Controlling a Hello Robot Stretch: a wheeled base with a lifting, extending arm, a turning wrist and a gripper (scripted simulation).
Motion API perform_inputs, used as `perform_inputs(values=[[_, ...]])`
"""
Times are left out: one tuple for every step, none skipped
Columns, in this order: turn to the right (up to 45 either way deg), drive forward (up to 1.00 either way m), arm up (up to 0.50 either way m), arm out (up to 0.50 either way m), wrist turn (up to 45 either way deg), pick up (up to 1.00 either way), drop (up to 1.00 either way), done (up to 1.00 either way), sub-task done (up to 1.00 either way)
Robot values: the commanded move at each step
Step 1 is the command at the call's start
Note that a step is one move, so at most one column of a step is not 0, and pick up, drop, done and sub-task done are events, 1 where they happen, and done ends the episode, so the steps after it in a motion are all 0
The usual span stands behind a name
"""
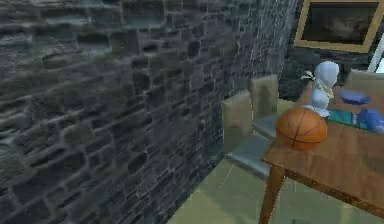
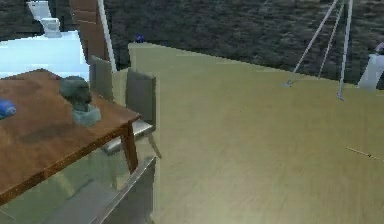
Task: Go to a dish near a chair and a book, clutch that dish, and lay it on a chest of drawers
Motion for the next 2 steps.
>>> perform_inputs(values=[[0.0, 0.70, 0.00, 0.00, 0.0, 0.00, 0.00, 0.00, 0.00], [45.0, 0.00, 0.00, 0.00, 0.0, 0.00, 0.00, 0.00, 0.00]])
